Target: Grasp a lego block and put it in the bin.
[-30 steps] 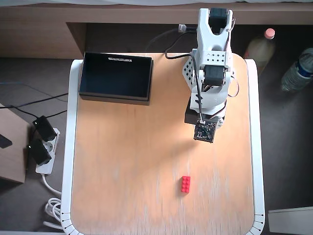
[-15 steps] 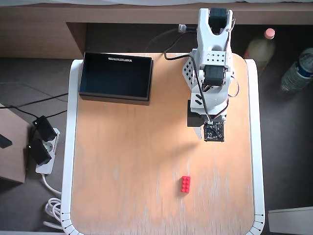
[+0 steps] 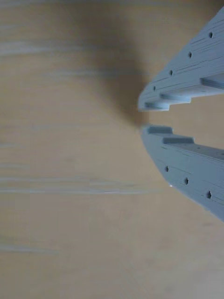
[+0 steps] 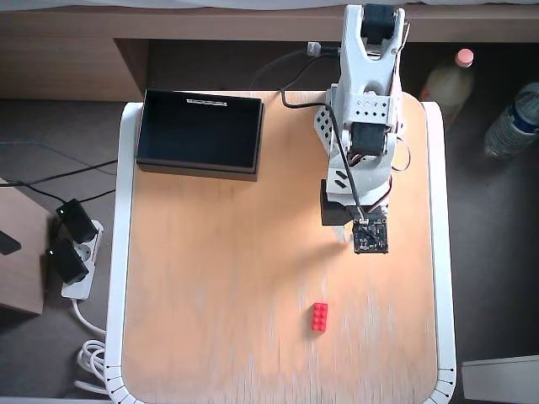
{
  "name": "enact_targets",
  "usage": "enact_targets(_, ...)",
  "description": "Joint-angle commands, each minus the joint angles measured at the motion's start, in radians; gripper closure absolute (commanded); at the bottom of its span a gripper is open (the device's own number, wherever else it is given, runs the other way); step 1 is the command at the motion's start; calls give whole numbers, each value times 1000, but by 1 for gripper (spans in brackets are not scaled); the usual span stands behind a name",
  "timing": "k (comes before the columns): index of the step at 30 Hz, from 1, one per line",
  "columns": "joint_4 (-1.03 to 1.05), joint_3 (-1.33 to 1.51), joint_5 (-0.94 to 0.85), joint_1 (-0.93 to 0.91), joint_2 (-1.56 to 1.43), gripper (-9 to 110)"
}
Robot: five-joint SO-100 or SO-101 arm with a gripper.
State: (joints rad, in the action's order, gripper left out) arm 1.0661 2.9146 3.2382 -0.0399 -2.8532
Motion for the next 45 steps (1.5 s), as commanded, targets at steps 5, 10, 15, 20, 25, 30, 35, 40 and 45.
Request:
enact_targets(5,-25,-324,-23,-51,357,101)
enact_targets(10,-25,-474,-12,-89,495,101)
enact_targets(15,-25,-624,-8,-121,632,101)
enact_targets(20,-25,-765,3,-160,773,101)
enact_targets(25,-25,-910,8,-183,896,101)
enact_targets(30,-26,-1039,9,-186,1006,100)
enact_targets(35,-26,-1134,-8,-184,1097,98)
enact_targets(40,-26,-1173,-17,-176,1164,96)
enact_targets(45,-34,-1178,-9,-166,1197,90)
